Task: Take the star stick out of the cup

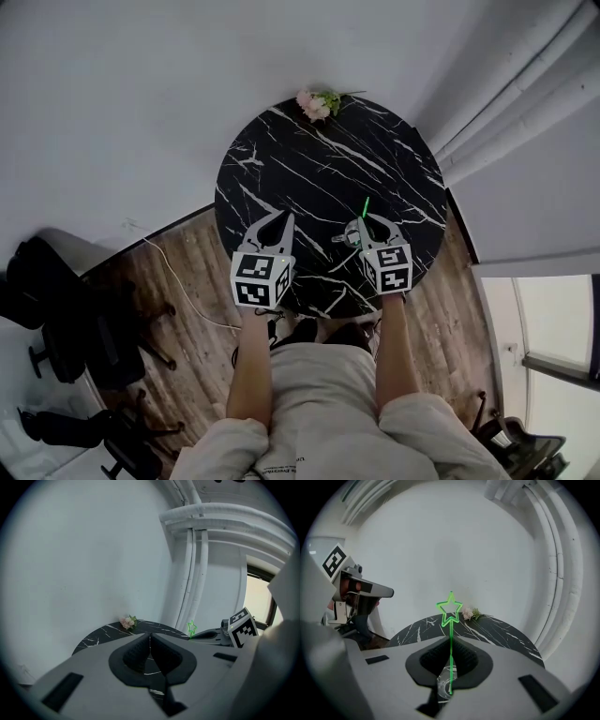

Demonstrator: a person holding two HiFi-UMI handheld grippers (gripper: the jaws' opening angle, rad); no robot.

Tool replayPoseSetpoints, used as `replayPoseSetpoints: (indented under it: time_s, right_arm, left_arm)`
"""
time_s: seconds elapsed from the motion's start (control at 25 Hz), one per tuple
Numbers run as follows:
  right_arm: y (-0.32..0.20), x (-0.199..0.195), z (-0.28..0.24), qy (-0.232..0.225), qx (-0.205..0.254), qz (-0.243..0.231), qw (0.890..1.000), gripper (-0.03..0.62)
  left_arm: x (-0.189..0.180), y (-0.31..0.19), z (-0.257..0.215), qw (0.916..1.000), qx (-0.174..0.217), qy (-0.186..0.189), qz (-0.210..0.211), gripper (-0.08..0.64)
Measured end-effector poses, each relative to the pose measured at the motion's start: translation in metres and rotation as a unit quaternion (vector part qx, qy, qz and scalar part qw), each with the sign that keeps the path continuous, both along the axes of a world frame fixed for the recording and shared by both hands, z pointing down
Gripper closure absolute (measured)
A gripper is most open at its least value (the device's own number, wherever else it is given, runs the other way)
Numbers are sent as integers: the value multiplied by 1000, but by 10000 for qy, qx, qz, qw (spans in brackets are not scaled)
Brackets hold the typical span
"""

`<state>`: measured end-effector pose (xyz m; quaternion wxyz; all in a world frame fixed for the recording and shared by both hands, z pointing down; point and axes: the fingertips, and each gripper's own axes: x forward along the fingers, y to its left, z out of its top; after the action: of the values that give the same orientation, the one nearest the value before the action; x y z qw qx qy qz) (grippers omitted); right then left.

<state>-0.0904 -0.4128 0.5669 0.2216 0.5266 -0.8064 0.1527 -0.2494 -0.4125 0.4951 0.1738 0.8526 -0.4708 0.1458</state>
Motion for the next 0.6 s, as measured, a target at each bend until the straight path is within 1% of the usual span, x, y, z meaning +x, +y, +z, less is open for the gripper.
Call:
replayPoseSetpoints:
  time_s: [0.2,0.36,0.6]
  right_arm:
    - [7,14,-12,-97,112,18,9999,552]
    - [12,26,-19,-174,189,82,9996,553]
    - [10,39,-39,-606,393,278,9970,552]
  left_arm:
    - [15,8,-3,9999,7,78,-97,537]
    - [33,19,-7,10000,14,16,-35,537]
    - [40,24,-16,9999,81,26,-90,537]
